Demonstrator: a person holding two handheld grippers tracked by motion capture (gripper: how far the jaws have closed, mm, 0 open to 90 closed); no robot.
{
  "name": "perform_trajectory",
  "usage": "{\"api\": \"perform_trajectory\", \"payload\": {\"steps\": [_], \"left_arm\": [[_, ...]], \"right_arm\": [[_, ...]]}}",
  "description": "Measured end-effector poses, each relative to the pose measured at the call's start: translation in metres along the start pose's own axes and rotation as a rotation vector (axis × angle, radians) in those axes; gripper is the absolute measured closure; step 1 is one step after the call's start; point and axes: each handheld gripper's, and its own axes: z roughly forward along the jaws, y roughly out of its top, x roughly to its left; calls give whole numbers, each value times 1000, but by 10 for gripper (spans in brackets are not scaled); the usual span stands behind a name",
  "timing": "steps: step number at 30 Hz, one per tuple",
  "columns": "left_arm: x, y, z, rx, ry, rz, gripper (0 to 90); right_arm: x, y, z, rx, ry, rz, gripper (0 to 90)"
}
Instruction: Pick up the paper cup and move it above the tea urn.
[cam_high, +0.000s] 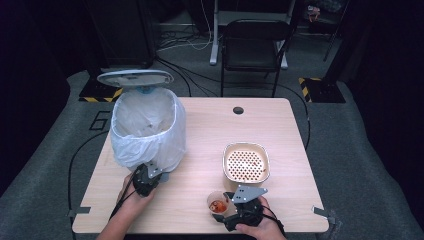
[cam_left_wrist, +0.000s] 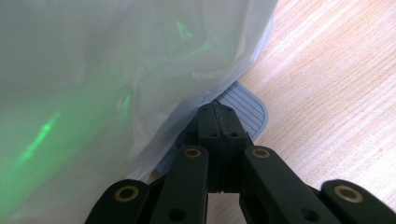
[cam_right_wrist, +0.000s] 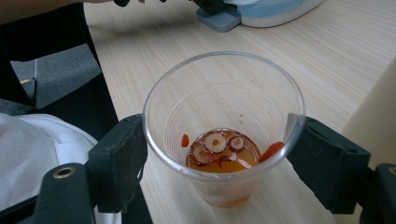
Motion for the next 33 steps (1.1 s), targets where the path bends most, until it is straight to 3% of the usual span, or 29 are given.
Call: {"api": "perform_trajectory", "payload": {"steps": [6,13,21,25,30,33], "left_arm": [[-1,0,1,-9,6,-5,900],[-1,-1,0,-11,13,1,900],[-2,-1,0,-15,14,-1,900],[-1,-1,0,-9,15,-1,900],[-2,-1,0,-16,13,-5,900],[-1,-1,0,-14,8,8,900]], "right_arm": [[-1,3,7,1,-6,-7,228],[2,4,17,38,-10,-62,199],[6,9,29,46,3,-77,202],[6,8,30,54,-14,-67,203],[6,7,32,62,-16,-100,251],[6,8,32,52,-19,-95,271]]}}
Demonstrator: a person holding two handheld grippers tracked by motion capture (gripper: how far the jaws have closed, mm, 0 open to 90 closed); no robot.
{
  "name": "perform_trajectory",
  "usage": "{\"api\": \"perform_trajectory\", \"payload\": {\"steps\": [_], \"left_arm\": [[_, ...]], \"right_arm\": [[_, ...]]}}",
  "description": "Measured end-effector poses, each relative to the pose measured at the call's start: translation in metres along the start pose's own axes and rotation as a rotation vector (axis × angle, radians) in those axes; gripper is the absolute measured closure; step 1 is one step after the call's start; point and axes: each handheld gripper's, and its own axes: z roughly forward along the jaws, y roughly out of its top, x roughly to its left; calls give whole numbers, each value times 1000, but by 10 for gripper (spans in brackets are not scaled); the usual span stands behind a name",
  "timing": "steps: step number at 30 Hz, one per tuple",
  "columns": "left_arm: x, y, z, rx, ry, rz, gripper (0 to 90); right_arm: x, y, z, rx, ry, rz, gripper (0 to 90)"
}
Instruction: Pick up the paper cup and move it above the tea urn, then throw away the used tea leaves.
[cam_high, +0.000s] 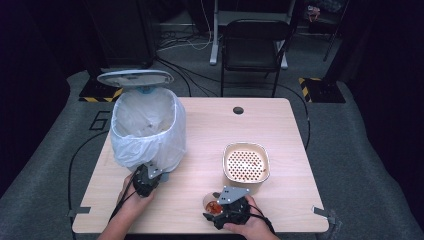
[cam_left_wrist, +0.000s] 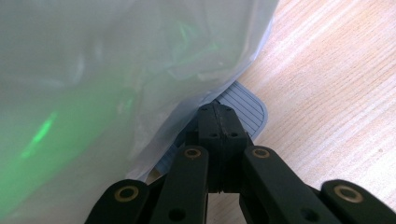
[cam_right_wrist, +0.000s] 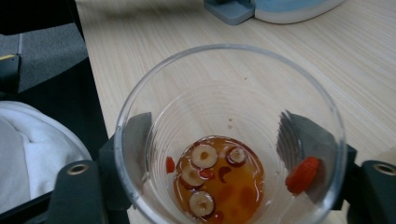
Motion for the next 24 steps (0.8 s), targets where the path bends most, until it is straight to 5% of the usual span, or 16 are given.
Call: {"api": "perform_trajectory", "payload": {"steps": [24], "left_arm": [[1,0,0,11,1,-8,900]], "right_arm": [[5,7,-17,-4,32,-50,343]]}}
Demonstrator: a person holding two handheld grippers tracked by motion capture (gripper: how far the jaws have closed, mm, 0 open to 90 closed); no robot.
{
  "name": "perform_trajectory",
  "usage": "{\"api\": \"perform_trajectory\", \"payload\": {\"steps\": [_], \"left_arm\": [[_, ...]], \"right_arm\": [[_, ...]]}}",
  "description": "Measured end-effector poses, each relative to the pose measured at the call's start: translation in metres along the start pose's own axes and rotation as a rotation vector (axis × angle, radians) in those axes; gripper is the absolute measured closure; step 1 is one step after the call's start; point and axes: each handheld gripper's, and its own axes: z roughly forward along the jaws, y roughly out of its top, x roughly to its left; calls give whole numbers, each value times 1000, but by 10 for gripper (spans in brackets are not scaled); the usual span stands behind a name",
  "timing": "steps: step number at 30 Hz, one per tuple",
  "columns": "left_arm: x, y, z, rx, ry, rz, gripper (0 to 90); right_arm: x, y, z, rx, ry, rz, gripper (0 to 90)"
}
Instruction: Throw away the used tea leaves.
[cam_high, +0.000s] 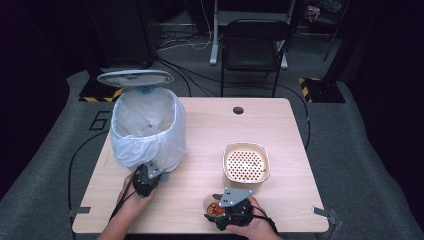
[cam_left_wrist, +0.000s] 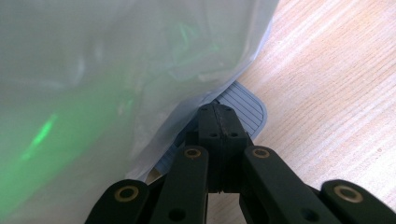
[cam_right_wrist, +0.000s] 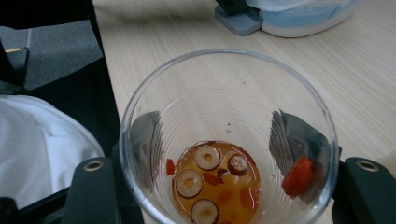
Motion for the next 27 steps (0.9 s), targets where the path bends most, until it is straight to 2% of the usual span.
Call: {"api": "perform_trajectory", "payload": {"steps": [1,3,5,6,9,11,14,18,27], "left_arm": [[-1,0,1,-14,-4,-17,900],[-1,0,1,-12,-4,-14,900],[-1,0,1,-13,-2,-12,900],[-2,0,1,-29,-2,-12,900],[-1,0,0,-14,-1,-6,900],[0,1,-1,-16,15,16,900],[0,0,0,-21,10,13,900],[0,0,-1,-16,12,16,900],[0,0,0,-19,11,10,900]], "right_arm": [[1,1,-1,-5,-1,20,343],[1,5,-6,-7,15,29,345],[2,10,-10,-15,31,23,346],[2,13,-11,-7,37,4,346],[4,21,-15,-6,57,9,346],[5,25,-17,-3,65,10,346],[3,32,-20,-1,72,-4,346],[1,43,-25,-1,88,0,346],[-8,71,-45,-6,75,-1,347]]}}
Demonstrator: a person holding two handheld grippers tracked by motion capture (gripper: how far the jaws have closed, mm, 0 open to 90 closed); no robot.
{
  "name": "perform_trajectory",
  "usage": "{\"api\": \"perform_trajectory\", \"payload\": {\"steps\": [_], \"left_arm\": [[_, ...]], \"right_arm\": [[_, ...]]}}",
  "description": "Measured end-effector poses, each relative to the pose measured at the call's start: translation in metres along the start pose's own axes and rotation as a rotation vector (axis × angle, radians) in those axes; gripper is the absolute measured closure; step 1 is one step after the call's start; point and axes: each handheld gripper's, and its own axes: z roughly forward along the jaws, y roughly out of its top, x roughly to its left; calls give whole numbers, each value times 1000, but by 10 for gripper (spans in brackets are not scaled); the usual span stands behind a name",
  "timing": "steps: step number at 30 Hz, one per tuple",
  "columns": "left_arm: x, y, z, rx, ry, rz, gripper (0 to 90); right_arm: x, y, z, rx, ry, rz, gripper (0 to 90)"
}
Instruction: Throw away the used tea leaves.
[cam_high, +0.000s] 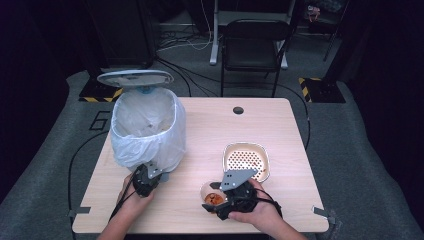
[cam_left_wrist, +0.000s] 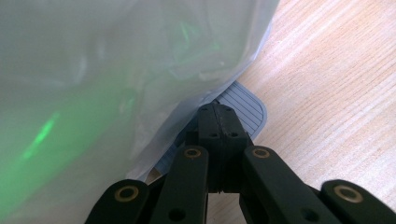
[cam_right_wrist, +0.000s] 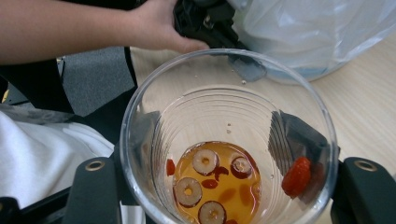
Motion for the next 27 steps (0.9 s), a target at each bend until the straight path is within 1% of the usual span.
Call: {"api": "perform_trajectory", "payload": {"steps": [1,4,6,11,14,15,16,17,18,19,21,22,23,27], "left_arm": [[0,0,0,5,0,2,900],[0,0,0,0,0,3,900],[0,0,0,1,0,3,900],[0,0,0,-5,-5,-3,900],[0,0,0,-4,-3,-4,900],[1,0,0,12,4,8,900],[1,0,0,9,-1,1,900],[1,0,0,11,-1,-1,900],[0,-1,1,12,-16,-19,900],[0,0,1,12,-14,-14,900],[0,0,1,12,-15,-14,900],[0,0,1,13,-15,-14,900],[0,0,1,13,-15,-14,900],[0,0,1,13,-14,-11,900]], "right_arm": [[-1,3,-2,-1,-1,4,347],[-6,11,-9,-2,12,9,346],[-8,15,-12,-7,22,24,346],[-16,27,-23,-14,7,9,346],[-21,33,-30,-18,-14,8,346],[-24,35,-32,-21,-17,11,346],[-26,37,-34,-27,-24,26,347],[-30,38,-36,-28,-27,29,347],[-33,39,-38,-28,-27,30,348],[-35,40,-40,-34,-36,44,349],[-42,42,-44,-35,-51,42,349],[-44,43,-46,-36,-62,52,348],[-47,44,-48,-35,-72,43,349],[-59,46,-54,-48,-116,58,348]]}}
